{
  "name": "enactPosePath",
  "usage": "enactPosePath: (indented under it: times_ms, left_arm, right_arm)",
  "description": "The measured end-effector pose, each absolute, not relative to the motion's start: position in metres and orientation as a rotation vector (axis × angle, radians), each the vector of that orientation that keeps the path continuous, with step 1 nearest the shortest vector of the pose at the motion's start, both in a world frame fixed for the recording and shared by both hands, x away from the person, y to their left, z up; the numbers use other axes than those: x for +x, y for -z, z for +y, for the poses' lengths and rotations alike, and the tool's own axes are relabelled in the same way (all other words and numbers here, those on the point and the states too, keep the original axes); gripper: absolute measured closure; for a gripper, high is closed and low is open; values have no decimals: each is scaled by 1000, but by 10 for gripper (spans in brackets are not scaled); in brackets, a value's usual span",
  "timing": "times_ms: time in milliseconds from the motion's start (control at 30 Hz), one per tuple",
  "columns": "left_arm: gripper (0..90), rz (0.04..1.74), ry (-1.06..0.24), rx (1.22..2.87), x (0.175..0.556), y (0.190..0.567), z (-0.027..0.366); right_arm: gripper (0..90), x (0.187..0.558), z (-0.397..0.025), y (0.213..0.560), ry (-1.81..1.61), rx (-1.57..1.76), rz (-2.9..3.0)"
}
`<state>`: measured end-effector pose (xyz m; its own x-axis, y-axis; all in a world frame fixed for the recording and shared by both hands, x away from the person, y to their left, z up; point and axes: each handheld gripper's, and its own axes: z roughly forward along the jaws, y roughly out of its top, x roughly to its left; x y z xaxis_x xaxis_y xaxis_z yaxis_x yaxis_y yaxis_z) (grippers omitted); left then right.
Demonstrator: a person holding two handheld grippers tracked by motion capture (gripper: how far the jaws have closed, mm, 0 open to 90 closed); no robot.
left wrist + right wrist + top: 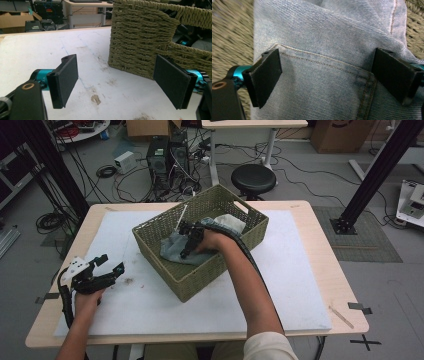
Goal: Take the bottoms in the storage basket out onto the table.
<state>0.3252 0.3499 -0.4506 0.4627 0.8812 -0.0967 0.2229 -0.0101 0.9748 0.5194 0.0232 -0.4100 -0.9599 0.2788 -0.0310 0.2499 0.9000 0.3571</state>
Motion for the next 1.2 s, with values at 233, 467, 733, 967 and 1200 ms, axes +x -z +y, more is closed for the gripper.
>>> enactPosePath:
  times_ms: [233, 467, 733, 967, 1200]
  left_arm:
    - [207, 1006, -699, 1530, 325, 451, 349]
    - [207, 1006, -699, 1525, 324, 451, 350]
    - [207, 1007, -696, 1523, 325, 451, 350]
    - [207, 1006, -698, 1527, 325, 451, 350]
    - [208, 1005, -701, 1526, 325, 451, 349]
  right_arm:
    - [595, 521, 22, 402, -462, 388, 2907]
    - [749, 524, 16, 390, -515, 462, 2888]
    - [755, 528, -23, 358, -1015, 681, 2729]
    - [757, 520, -50, 332, -1285, 723, 2582]
    - [757, 514, -73, 310, -1449, 755, 2462]
